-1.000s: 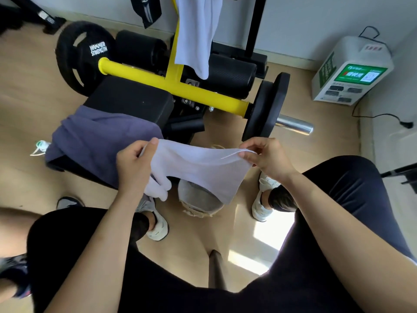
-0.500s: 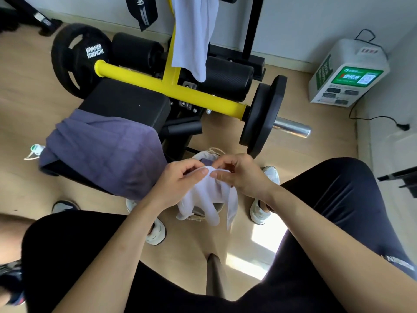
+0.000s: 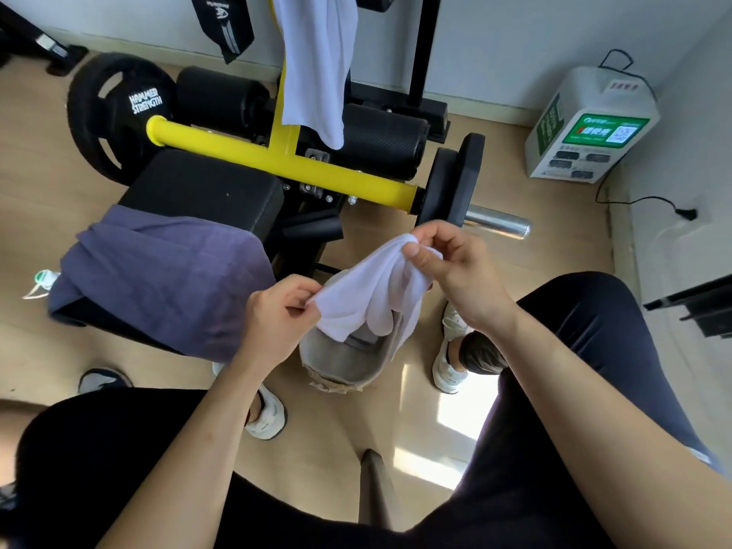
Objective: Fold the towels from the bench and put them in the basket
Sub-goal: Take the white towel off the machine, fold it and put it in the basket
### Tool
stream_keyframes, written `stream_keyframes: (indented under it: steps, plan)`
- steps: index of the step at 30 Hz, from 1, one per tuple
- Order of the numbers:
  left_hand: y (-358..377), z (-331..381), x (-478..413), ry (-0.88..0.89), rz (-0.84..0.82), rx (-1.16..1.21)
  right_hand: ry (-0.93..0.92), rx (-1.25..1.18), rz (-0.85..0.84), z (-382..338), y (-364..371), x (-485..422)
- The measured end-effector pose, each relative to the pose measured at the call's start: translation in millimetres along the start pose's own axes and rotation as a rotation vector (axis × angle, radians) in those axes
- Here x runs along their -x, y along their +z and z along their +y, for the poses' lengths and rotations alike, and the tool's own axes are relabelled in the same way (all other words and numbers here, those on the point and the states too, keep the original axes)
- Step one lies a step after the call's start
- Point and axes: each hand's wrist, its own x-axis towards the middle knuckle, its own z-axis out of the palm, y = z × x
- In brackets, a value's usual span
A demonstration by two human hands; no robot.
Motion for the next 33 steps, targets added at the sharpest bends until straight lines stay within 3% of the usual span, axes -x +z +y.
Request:
stream_keyframes:
  steps: [5, 9, 12, 16, 20, 24, 29, 33]
  plan:
    - [1, -10, -2, -0.097, 0.019, 0.036, -0.004, 0.036, 0.226, 9, -14, -10]
    - [2, -5, -4, -0.181, 0.007, 0.133, 0.056, 0.186, 0.304, 25, -15, -14]
    - [2, 12, -6, -0.235, 0.008, 0.327, 0.108, 0.278, 0.211, 35, -9, -14]
    - [12, 37, -2, -0.291, -0.057, 0.456, 0.069, 0.255, -0.138, 33, 15, -4]
    - [9, 40, -5, -0.198, -0.172, 0.357, 0.106, 0.203, -0.363, 32, 35, 2]
    - [-3, 34, -3, -0.194, -0.219, 0.347, 0.139, 0.211, -0.345, 32, 43, 0]
    - [-11, 19, 2, -0.145, -0.206, 0.146, 0.161, 0.187, -0.216, 31, 32, 0]
    - [-18, 15, 2, -0.246, -0.107, 0.281, 0.165, 0.152, -0.113, 26, 20, -4]
